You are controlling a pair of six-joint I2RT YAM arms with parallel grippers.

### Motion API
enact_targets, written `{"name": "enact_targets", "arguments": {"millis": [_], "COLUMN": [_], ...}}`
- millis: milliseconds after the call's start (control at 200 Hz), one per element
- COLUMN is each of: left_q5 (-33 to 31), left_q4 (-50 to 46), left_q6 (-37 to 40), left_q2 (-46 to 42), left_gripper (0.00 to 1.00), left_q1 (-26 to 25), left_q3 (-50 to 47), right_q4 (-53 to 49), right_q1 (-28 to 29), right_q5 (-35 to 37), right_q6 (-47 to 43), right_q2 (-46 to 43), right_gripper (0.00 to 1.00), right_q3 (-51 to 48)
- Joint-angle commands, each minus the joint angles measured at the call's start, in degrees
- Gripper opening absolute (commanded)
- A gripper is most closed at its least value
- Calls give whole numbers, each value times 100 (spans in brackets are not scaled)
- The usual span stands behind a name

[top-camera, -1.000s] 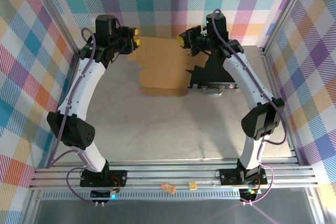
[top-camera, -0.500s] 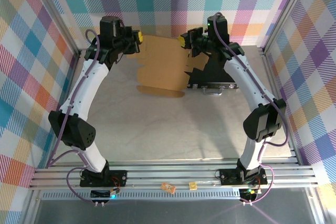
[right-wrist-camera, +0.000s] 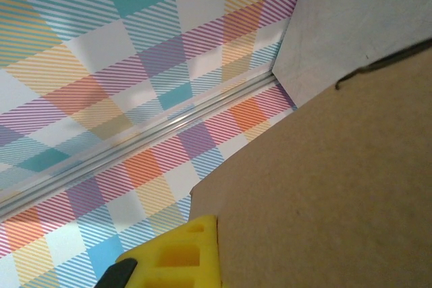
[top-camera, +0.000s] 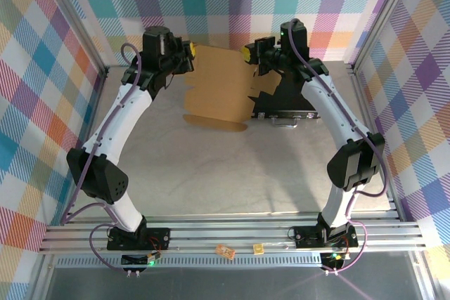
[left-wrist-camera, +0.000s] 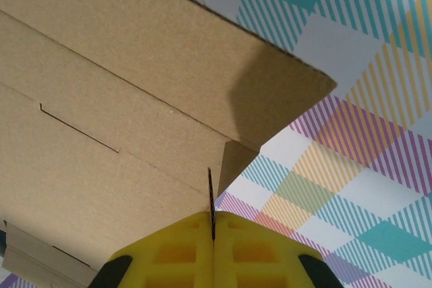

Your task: Fold the paper box

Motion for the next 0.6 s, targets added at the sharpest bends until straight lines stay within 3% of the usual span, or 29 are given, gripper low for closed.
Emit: {"name": "enact_targets", "arguments": {"millis": [0,145,260,595], "left_q5": [391,473,436,471], "left_q4": [135,101,91,155], "left_q6": [-15,-31,-27,-23], "left_q2": [-237,-309,-417,-490], "left_gripper": [8,11,18,19], "left_q1": [-347,-383,-383,-383], "left_q3": [-165,-301,-438,-532], "right_q4": [494,505,479,247], "right_q1": [131,131,131,143], "right_q5": [-23,-1,12,24], "right_q6": [270,301,310,316], "right_q2": [-95,-87,-89,-212], "right_gripper": [0,0,0,0], "right_q3": [-17,-17,-8,115]}}
